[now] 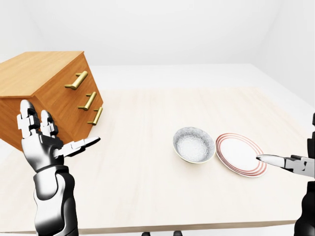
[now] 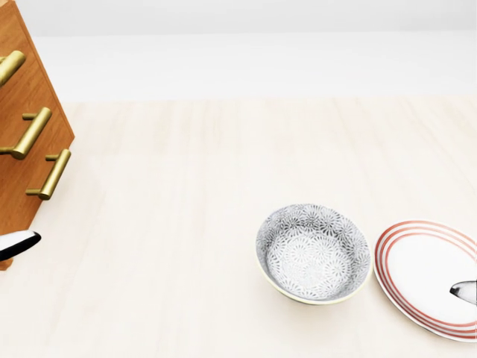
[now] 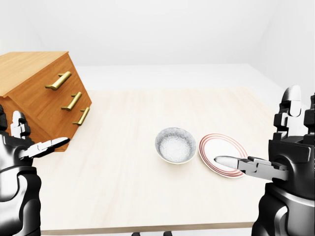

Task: Put the bowl on top of the cabinet.

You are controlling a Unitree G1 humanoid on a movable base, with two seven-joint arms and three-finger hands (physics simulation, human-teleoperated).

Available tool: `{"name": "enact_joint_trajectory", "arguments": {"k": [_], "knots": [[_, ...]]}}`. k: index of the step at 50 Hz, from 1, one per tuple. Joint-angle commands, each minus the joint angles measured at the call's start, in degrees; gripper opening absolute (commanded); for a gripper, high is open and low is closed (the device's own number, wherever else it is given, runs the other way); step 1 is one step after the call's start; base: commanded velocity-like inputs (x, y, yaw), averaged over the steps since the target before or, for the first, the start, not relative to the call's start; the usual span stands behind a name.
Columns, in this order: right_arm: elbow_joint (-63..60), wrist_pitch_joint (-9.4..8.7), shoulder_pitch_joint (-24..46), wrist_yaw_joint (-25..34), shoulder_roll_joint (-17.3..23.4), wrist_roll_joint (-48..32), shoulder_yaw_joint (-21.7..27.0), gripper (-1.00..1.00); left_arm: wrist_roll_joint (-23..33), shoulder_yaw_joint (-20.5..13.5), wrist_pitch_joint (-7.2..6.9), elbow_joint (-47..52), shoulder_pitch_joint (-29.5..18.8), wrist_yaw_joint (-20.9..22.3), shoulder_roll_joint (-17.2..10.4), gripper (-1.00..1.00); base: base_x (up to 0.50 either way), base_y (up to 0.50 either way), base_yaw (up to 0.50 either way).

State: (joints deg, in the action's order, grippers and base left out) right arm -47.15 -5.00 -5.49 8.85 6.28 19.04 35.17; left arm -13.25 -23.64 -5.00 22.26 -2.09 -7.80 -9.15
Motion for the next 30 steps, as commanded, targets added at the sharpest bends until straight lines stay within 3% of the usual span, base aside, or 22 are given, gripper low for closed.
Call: {"name": "enact_joint_trajectory", "arguments": {"k": [1,30], "knots": [[3.0,0.0,0.5,-0.2,-0.6,-0.9,-1.1,1.0,0.1,1.0,0.0,-2.5,-0.5,-0.6,0.6,1.0,0.0,0.26,0.0],[2.7,0.0,0.5,-0.2,-0.5,-0.9,-0.9,1.0,-0.2,0.8,0.0,-3.1,-0.7,-0.6,0.3,1.0,0.0,0.26,0.0]]}}
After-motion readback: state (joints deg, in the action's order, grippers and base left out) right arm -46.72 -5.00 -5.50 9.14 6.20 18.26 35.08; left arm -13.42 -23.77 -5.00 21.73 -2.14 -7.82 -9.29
